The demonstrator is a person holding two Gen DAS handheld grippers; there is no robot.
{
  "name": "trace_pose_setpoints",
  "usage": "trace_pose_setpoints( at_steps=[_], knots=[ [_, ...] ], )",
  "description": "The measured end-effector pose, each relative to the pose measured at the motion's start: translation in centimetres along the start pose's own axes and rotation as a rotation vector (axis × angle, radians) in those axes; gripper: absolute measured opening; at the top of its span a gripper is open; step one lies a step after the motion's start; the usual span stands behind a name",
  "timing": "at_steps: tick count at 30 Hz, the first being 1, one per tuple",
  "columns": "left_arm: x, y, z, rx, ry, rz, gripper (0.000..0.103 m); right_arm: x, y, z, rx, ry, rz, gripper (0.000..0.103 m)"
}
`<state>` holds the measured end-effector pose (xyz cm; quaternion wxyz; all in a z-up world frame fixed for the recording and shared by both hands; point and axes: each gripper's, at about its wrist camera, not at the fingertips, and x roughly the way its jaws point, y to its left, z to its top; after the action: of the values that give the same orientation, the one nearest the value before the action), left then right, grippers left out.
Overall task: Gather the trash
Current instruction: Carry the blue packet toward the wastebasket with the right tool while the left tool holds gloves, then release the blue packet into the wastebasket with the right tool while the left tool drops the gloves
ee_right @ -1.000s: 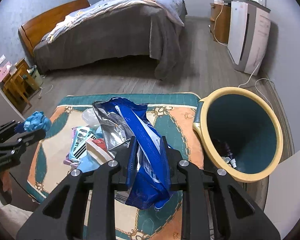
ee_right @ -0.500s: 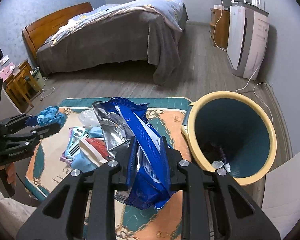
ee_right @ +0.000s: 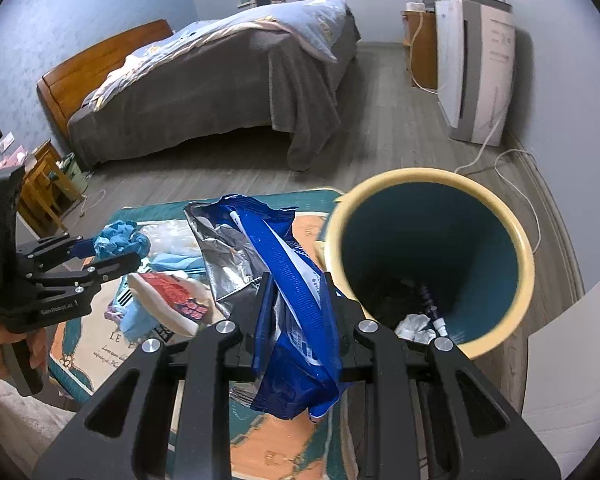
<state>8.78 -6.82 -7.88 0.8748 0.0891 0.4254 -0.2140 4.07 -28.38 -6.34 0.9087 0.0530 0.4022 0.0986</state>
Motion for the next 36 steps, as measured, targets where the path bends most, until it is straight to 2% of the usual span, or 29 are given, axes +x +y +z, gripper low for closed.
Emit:
trace_pose_setpoints(
  at_steps=[11,22,29,36],
  knots=[
    [2.3,-4.2,1.2,0.053,0.013,-0.029,0.054,-1.1,-4.4,-1.1,0.075,-0.012,-0.042,0.023],
    [4.1,-8.5,5.6,0.107,-0.019,-0.091,0.054,-1.2,-8.4,0.1,0.118,-0.018,-0.159,0.023],
    [6.8,-11.8,7.1,0.178,-0.008,-0.117,0.054,0.0,-10.8,1.8,0.128,-0.024,-0.220,0.023],
    [10.4,-13.8,7.7,0.223,0.032,-0.112,0.054,2.1,-12.9,1.6,0.169,0.008,-0.242,0.023]
  ],
)
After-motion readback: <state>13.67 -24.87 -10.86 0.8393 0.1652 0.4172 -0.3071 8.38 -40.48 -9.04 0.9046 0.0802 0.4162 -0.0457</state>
